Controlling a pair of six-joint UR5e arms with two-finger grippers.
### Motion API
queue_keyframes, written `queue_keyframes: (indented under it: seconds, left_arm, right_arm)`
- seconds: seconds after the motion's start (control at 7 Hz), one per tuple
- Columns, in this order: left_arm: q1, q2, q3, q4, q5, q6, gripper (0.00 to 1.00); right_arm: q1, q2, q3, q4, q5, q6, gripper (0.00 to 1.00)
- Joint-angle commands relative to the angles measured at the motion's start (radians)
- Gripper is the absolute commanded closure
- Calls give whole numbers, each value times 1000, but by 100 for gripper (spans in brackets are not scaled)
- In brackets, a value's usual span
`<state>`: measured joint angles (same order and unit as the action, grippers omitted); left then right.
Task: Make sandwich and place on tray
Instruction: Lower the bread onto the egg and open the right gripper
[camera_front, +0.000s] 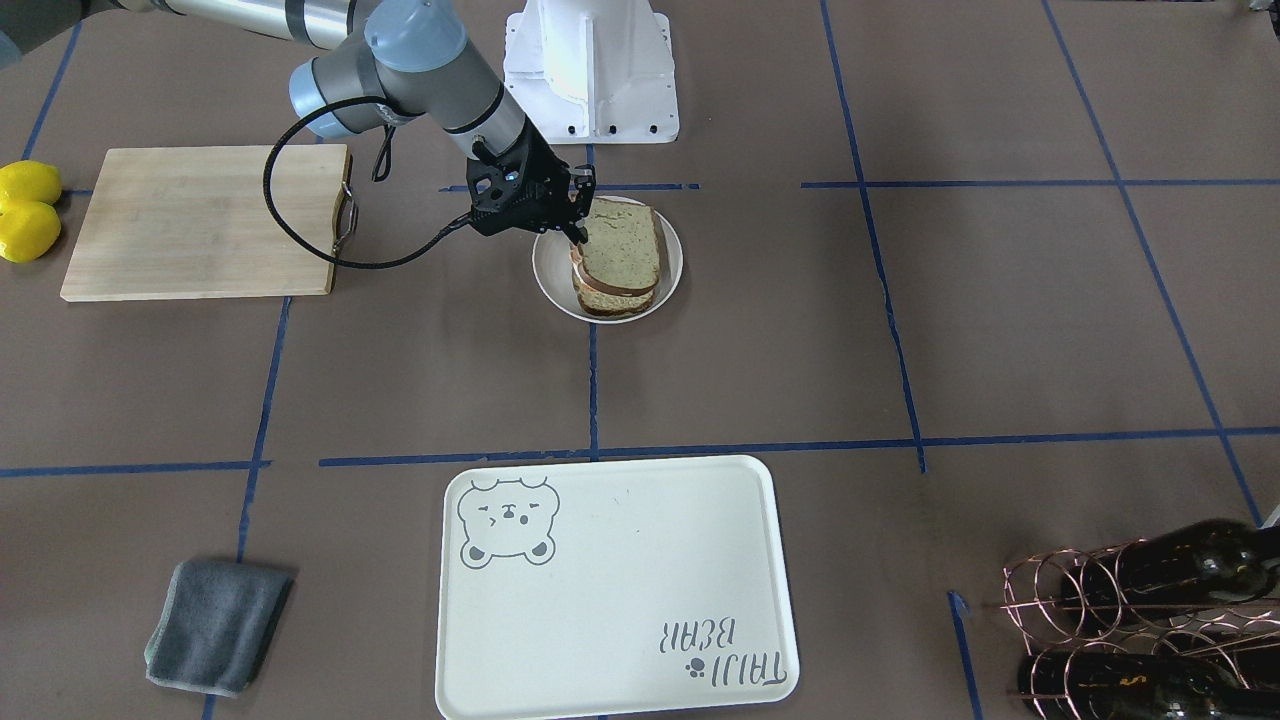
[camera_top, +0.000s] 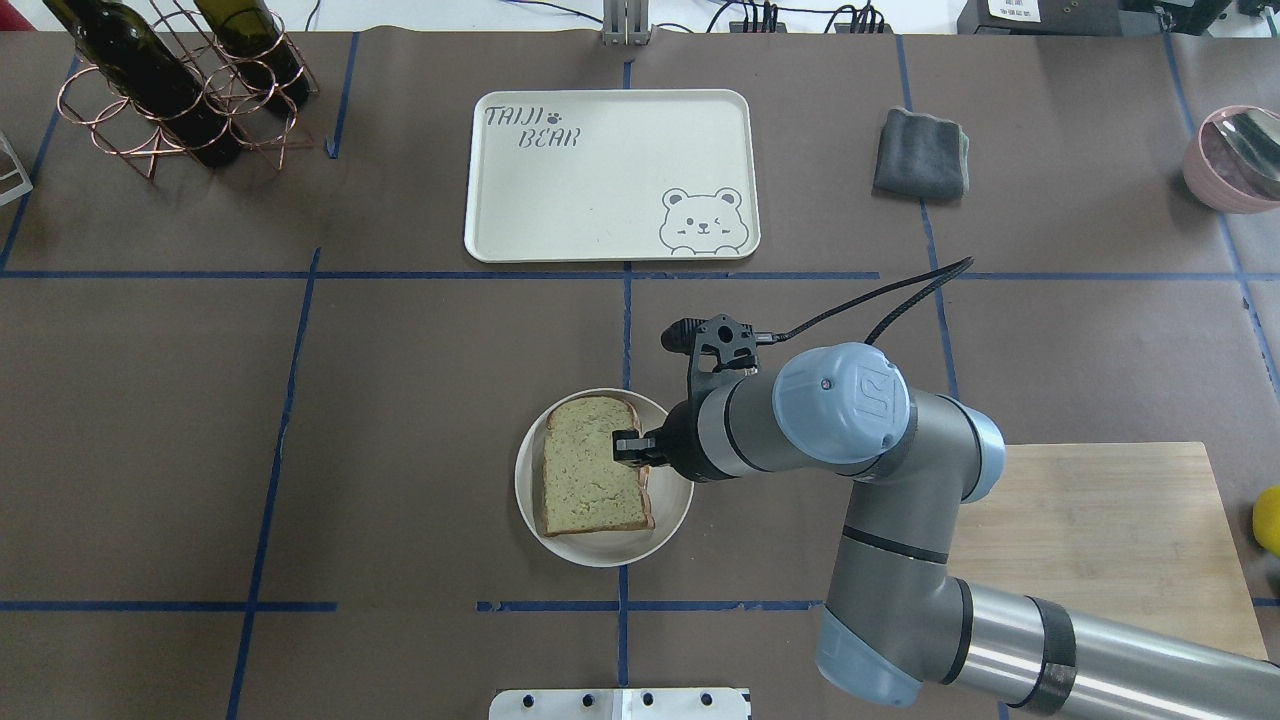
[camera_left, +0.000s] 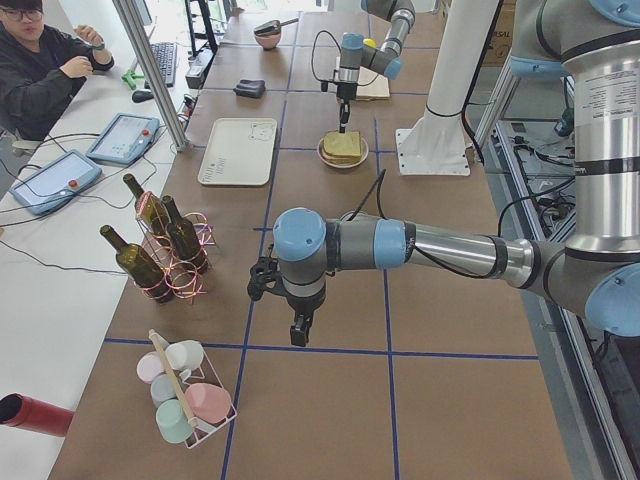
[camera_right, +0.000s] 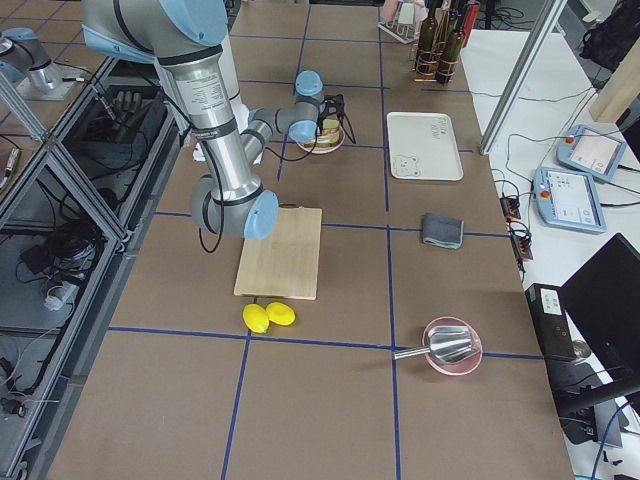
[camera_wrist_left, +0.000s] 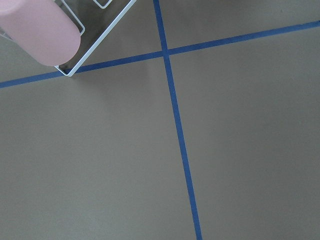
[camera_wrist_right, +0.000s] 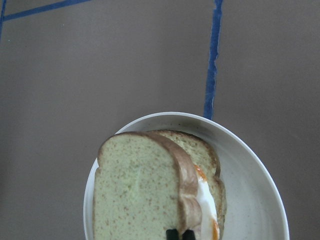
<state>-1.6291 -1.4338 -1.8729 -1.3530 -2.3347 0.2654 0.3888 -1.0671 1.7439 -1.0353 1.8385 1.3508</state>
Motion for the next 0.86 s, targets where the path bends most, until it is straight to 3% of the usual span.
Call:
queue_keyframes:
  seconds: [0.0, 0.14, 0.43, 0.71]
  left_arm:
    - [0, 1, 0, 0, 0, 0, 0]
    - [0, -1, 3, 0, 0, 0, 0]
    - [2, -4, 1, 0, 0, -2, 0]
    - [2, -42, 9, -3, -2, -12, 0]
  right_arm:
    - [1, -1, -6, 0, -1, -4, 40]
    - [2, -5, -3, 0, -4, -5, 0]
    - [81, -16, 5, -38, 49, -22, 0]
    - [242, -22, 52, -241, 174, -204, 0]
